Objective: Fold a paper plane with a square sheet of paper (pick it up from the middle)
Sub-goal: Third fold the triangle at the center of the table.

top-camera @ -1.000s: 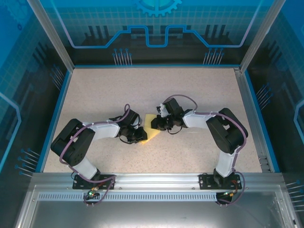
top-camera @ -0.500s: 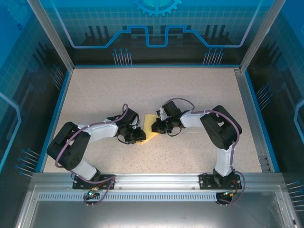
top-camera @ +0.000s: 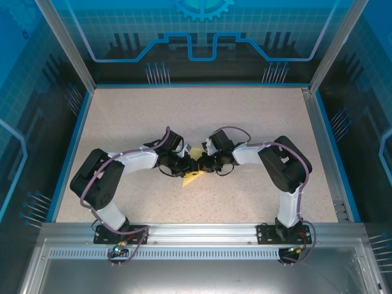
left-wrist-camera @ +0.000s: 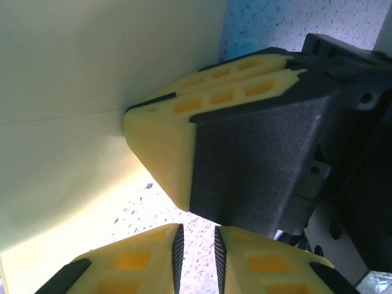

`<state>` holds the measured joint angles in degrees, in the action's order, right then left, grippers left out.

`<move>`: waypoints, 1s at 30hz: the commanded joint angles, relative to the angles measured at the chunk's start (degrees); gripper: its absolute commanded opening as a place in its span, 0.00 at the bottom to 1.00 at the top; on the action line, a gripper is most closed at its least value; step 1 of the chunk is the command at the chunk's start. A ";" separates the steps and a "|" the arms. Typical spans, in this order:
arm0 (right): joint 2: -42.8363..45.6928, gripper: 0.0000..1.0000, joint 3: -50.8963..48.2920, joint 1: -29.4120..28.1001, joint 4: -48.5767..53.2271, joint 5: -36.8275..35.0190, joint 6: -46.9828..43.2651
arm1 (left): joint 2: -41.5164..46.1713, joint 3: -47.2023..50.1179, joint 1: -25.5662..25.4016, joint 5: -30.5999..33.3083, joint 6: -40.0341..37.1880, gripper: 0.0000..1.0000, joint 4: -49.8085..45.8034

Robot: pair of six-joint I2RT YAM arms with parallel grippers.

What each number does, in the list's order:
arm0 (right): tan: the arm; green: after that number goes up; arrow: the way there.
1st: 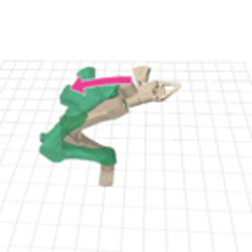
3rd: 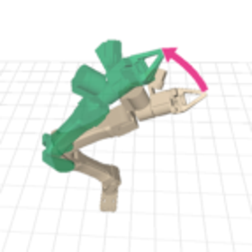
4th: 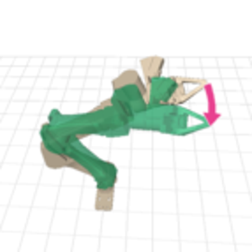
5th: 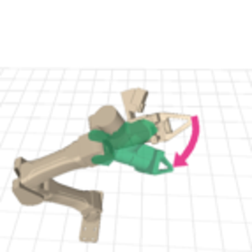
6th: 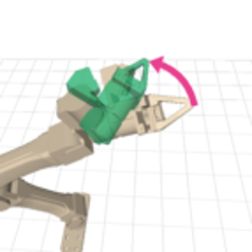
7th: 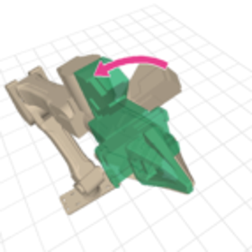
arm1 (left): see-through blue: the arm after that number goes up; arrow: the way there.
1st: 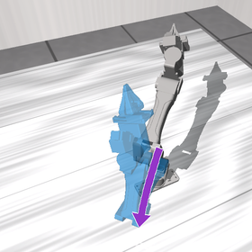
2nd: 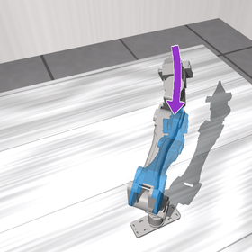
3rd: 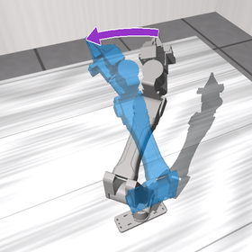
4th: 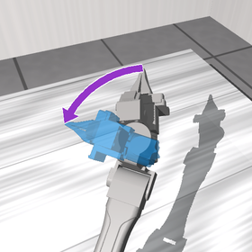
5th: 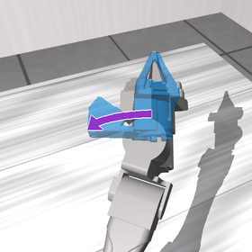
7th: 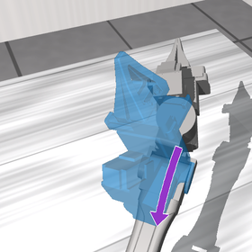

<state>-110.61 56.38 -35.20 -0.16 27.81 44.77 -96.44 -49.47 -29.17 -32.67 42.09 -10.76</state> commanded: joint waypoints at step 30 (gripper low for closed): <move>-3.39 0.10 -0.55 0.00 5.10 -3.87 -0.22 | -7.46 2.02 -0.28 5.89 -1.74 0.00 0.07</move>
<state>-110.67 56.64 -35.20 0.40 27.53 45.01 -101.95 -48.34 -29.21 -31.42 41.19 -9.72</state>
